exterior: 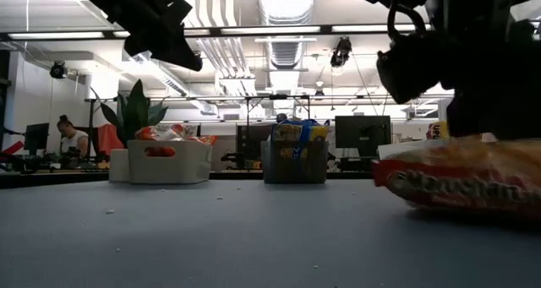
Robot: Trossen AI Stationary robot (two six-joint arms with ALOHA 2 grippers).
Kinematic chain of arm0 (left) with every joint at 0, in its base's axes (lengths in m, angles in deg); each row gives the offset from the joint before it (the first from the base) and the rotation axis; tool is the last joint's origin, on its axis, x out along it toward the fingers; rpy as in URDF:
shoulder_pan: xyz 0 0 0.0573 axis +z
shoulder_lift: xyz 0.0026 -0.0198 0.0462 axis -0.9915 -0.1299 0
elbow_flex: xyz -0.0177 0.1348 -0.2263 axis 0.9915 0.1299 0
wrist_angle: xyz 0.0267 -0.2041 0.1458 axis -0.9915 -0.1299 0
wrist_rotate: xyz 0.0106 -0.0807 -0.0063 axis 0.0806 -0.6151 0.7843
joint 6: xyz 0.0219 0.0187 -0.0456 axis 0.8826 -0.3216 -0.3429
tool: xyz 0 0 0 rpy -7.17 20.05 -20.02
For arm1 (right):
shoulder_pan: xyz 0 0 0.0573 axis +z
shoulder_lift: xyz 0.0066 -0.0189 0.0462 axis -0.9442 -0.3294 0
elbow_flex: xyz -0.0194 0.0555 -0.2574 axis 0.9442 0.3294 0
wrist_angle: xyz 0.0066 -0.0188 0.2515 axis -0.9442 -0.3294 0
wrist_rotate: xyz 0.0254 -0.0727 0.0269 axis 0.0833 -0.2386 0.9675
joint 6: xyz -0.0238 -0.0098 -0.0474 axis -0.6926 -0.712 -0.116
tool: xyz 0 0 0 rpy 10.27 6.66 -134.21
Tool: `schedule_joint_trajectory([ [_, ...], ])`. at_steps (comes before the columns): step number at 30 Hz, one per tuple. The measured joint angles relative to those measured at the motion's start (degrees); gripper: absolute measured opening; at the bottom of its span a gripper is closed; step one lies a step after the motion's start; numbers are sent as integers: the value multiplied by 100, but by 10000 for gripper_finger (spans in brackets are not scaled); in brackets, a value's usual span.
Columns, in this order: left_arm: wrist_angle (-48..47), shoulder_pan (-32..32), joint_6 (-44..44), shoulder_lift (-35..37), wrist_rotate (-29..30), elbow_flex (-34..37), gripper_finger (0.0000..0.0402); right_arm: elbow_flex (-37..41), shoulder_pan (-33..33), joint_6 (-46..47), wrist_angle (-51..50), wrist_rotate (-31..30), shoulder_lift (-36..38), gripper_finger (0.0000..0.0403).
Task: Sort Maruchan noodles
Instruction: Put the red noodle pack into the transparent bin
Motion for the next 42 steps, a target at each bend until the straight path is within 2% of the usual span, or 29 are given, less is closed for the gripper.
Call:
schedule_joint_trajectory([
  [4, 59, -7, -1, -26, 13, 0, 0, 113, -101, -147, 144, -765, 34, 9],
  [9, 158, -14, 17, -77, 11, 4, 0, 25, -454, -364, 159, -2735, 36, 9],
  [11, 187, -23, 20, -105, 13, 7, 0, -112, -619, -668, 139, -3088, 54, 9],
  [13, 166, -64, 5, -122, -1, 7, 0, -289, -766, -1100, 3, -2904, 128, 9],
  [17, 160, -225, 0, -155, -188, 27, 0, -484, -847, -1909, 24, -1384, 263, 9],
  [22, 216, -412, 0, -170, -169, 39, 0, -347, -474, -2128, 140, -161, 231, 9],
  [26, 291, -434, 0, -218, -138, 39, 0, -80, -76, -2081, 332, 284, 100, 9],
  [31, 305, -433, 17, -269, -140, 41, 0, 242, 178, -1794, 1555, 322, -134, 9],
  [36, 352, -433, 9, -300, -140, 40, 0, 281, 55, -1873, 1926, -852, -191, 8],
  [40, 351, -435, -4, -310, -142, 37, 0, 281, -213, -2295, 1774, -2549, -23, 8],
  [42, 355, -435, -24, -310, -142, 37, 0, 268, -335, -2675, 1598, -3188, 46, 8],
])
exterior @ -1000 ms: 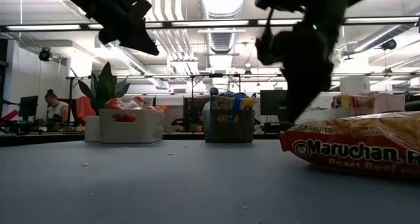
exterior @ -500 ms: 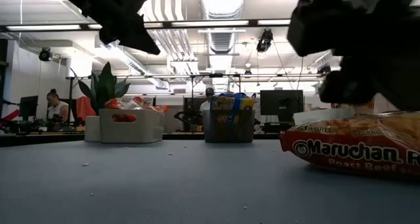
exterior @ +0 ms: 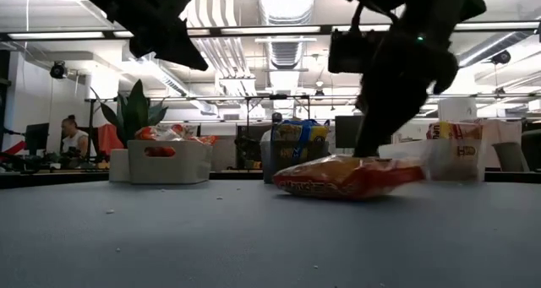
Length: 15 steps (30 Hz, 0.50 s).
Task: Sort Maruchan noodles
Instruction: Put the red noodle pack into the transparent bin
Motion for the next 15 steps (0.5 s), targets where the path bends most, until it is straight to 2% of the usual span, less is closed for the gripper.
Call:
schedule_joint_trajectory([
  [3, 2, 0, -26, 0, -165, 2, 0, -171, -158, -401, -269, -142, 153, 8],
  [8, 223, 0, 69, -186, -900, 11, 0, -305, -315, -109, -962, -131, 447, 8],
  [15, 1361, 0, 683, -1119, -1407, -9, 0, 34, -307, 461, -1317, -86, 1077, 8],
])
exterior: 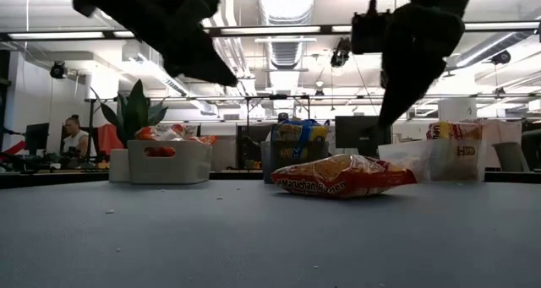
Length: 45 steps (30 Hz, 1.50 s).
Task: Sort Maruchan noodles
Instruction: Put the red noodle pack into the transparent bin
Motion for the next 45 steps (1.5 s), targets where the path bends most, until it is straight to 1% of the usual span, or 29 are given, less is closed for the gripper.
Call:
schedule_joint_trajectory([
  [5, 791, 0, 520, -798, -652, -170, 0, 542, 2, 445, 179, 0, 509, 8],
  [8, 1093, 2, 970, -1275, -1174, -321, 0, 1096, 2, 608, 871, -1, 873, 8],
  [11, 1403, 2, 1385, -1742, -1498, -486, 0, 1712, 0, 800, 1818, 3, 1198, 8],
  [14, 1739, 12, 1595, -2202, -1509, -625, 0, 2201, -7, 1152, 2522, 3, 1426, 8],
  [17, 2035, 43, 1659, -2587, -1509, -771, 0, 2490, -27, 1598, 2859, -17, 1566, 9],
  [19, 2169, 76, 1664, -2816, -1510, -910, 0, 2626, -31, 1903, 2843, -43, 1633, 9],
  [22, 2129, 133, 1659, -3034, -1495, -999, 0, 2729, -55, 2432, 2889, -36, 1670, 9],
  [26, 2140, 205, 1607, -3137, -1493, -1016, 0, 2783, -106, 2879, 2854, 154, 1709, 21],
  [30, 1982, 243, 1528, -3139, -1490, -946, 0, 2790, -162, 3170, 2827, 380, 1700, 64],
  [39, 1656, 332, 1387, -3106, -1456, -890, 0, 2797, -360, 3343, 2894, 450, 1454, 222],
  [42, 1556, 334, 1372, -3106, -1445, -890, 0, 2797, -458, 3341, 3074, 456, 1311, 267],
  [45, 1486, 334, 1324, -3106, -1445, -890, 0, 2793, -550, 3292, 3557, 607, 1096, 299],
])
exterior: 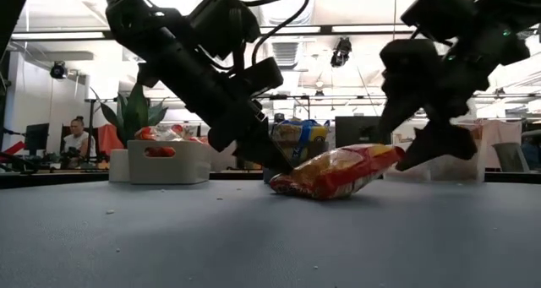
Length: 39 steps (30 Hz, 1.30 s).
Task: Sort Maruchan noodles
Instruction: Put the red noodle pack into the transparent bin
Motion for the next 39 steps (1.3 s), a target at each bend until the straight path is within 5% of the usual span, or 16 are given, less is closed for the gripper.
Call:
schedule_joint_trajectory([
  [14, -175, 4, -214, -73, 3, 131, 0, -45, -479, -98, 2780, 908, -1643, 325],
  [25, -143, 4, -232, -98, 4, 129, 0, -393, -574, -290, 3317, 1155, -2488, 323],
  [39, -100, 0, -207, -51, 5, 138, 0, -391, -600, -320, 3337, 1184, -2413, 182],
])
